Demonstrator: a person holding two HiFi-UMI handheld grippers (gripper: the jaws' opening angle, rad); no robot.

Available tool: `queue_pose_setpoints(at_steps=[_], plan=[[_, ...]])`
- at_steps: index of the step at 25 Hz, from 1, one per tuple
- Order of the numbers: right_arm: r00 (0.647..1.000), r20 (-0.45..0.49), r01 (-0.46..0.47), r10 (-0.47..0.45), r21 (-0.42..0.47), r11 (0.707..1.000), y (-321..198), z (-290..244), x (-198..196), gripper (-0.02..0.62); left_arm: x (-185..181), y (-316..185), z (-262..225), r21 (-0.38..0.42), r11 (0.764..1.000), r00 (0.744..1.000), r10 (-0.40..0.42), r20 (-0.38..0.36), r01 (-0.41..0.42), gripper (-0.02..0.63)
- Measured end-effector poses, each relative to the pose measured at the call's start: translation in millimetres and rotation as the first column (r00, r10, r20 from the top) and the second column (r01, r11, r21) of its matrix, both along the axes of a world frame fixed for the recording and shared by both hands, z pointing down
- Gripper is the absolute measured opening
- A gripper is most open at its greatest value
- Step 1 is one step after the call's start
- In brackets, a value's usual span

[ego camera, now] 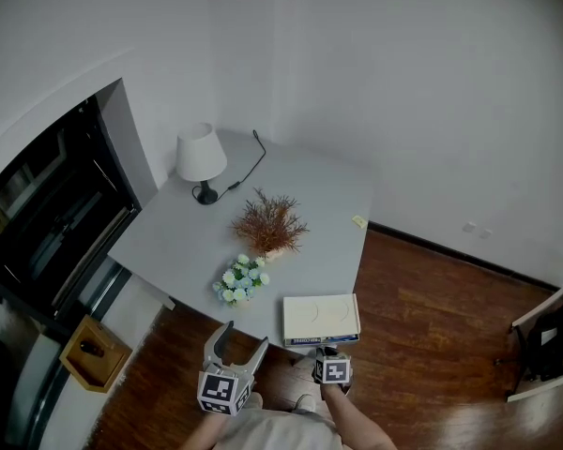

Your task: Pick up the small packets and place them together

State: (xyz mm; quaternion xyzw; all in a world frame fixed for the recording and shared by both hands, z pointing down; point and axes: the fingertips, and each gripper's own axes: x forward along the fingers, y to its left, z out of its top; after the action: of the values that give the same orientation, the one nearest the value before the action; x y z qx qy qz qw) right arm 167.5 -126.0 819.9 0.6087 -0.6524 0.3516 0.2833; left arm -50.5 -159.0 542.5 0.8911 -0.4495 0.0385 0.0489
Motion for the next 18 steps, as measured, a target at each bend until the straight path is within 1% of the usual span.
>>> queue_pose_setpoints(at_steps=[4, 8, 11, 15, 18], plan=[[0.999, 0.037, 0.038, -0.037, -0.021, 0.999, 34.7, 4.7, -8.8, 0.074, 11.4, -2.2, 4.2, -0.016, 1.000, 1.000, 0.025, -0.009, -0.026, 0.325], [0.997, 0.071, 0.041, -0.036, -0.072, 0.997, 63.9, 10.1, -11.6, 0.072, 21.1, -3.4, 8.0, -0.026, 0.998, 0.999, 0.052, -0.013, -0.052, 0.325], [0.995, 0.099, 0.037, -0.028, -0.090, 0.995, 75.4, 8.3, -14.3, 0.074, 28.1, -4.8, 9.2, -0.034, 0.997, 0.997, 0.069, -0.019, -0.070, 0.325], [0.989, 0.149, 0.008, 0.008, -0.111, 0.994, 86.8, 10.4, -17.4, 0.072, 35.0, -3.8, 10.6, -0.029, 0.996, 0.996, 0.085, -0.016, -0.086, 0.325], [0.990, 0.138, 0.016, 0.002, -0.129, 0.992, 92.3, 14.8, -17.4, 0.072, 38.6, -3.5, 10.2, -0.032, 0.996, 0.996, 0.088, -0.022, -0.089, 0.325]])
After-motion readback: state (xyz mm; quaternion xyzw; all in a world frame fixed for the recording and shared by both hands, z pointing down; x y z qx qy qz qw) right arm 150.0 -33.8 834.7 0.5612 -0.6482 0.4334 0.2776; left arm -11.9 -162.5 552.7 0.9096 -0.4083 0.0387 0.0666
